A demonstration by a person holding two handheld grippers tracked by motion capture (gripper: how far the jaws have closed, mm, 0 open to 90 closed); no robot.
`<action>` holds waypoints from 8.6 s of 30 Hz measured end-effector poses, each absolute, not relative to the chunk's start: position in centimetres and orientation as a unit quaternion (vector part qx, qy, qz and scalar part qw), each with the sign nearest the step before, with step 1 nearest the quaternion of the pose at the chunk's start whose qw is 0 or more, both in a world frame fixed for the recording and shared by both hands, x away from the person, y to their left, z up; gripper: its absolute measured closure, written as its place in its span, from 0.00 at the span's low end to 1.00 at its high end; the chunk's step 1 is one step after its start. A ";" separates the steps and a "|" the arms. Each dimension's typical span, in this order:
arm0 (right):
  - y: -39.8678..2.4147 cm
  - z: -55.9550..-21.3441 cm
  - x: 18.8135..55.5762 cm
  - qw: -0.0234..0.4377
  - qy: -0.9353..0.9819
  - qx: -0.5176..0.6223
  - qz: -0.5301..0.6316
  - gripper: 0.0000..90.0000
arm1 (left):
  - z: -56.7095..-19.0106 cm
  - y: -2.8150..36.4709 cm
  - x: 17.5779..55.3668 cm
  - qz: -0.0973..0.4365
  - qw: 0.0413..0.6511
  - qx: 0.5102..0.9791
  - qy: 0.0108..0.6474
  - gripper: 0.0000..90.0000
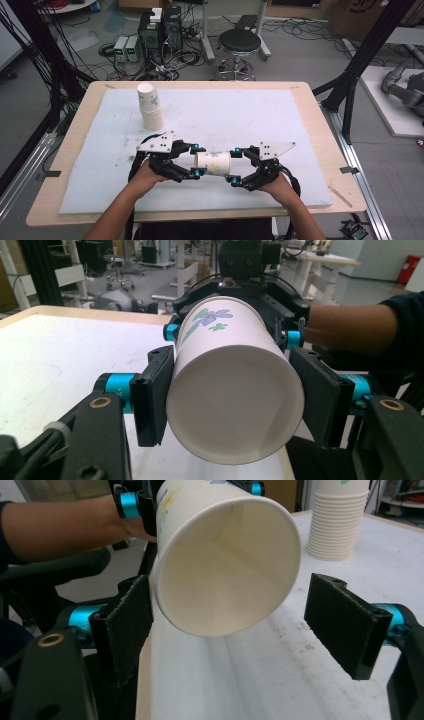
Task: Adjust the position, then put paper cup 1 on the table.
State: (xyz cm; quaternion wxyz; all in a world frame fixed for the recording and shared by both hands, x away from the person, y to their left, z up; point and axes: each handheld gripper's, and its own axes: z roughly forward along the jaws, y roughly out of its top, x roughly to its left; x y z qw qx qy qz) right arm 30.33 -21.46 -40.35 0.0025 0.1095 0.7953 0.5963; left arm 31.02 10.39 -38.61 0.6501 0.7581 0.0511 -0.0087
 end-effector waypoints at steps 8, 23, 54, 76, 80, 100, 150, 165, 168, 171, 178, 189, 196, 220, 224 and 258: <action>-21.3 -40.5 30.4 -0.016 0.784 0.100 0.612 0.26 | -38.8 9.8 31.0 -0.022 0.656 0.753 0.039 0.41; -21.7 -40.1 30.5 -0.030 0.774 0.105 0.624 0.41 | -39.4 9.9 30.8 -0.024 0.660 0.749 0.055 0.40; -17.1 -34.8 31.5 0.044 0.922 0.062 0.381 0.41 | -37.7 8.1 31.1 0.035 0.471 0.880 0.061 0.20; -14.6 -34.2 31.6 0.067 0.952 0.028 0.298 0.40 | -38.5 7.2 31.2 0.042 0.415 0.907 0.056 0.24; -14.1 -34.2 31.5 0.072 0.956 0.022 0.283 0.41 | -38.5 7.1 31.3 0.040 0.409 0.910 0.058 0.27; -13.5 -34.4 31.5 0.062 0.957 0.020 0.283 0.32 | -39.2 6.8 31.5 0.015 0.433 0.899 0.065 0.40; -26.4 -40.1 30.6 0.168 0.792 0.277 0.517 0.23 | -42.3 16.1 31.0 0.161 0.602 0.747 0.230 0.35; -26.3 -40.1 30.9 0.172 0.783 0.281 0.527 0.23 | -42.3 18.3 30.7 0.185 0.615 0.723 0.253 0.35; -26.4 -40.0 30.8 0.175 0.782 0.282 0.527 0.23 | -42.4 18.4 30.7 0.186 0.611 0.727 0.254 0.35; -26.5 -40.0 30.9 0.184 0.779 0.287 0.526 0.23 | -42.5 18.7 30.6 0.190 0.609 0.726 0.257 0.34; -26.7 -40.2 31.1 0.181 0.779 0.298 0.521 0.22 | -42.7 20.5 30.7 0.212 0.598 0.722 0.276 0.34; -27.1 -40.3 30.8 0.186 0.785 0.295 0.512 0.22 | -43.4 24.7 31.0 0.265 0.571 0.711 0.313 0.35; -27.3 -40.2 30.7 0.188 0.781 0.300 0.514 0.22 | -44.2 27.3 31.2 0.288 0.550 0.698 0.357 0.35; -27.1 -40.5 30.7 0.178 0.786 0.304 0.507 0.22 | -45.6 28.4 31.4 0.279 0.425 0.727 0.462 0.35; -27.0 -40.5 30.8 0.179 0.788 0.302 0.506 0.22 | -45.7 28.9 31.1 0.265 0.423 0.729 0.468 0.35; -28.3 -40.3 30.7 0.197 0.798 0.310 0.477 0.22 | -39.9 25.6 28.0 0.294 0.626 0.617 0.376 0.17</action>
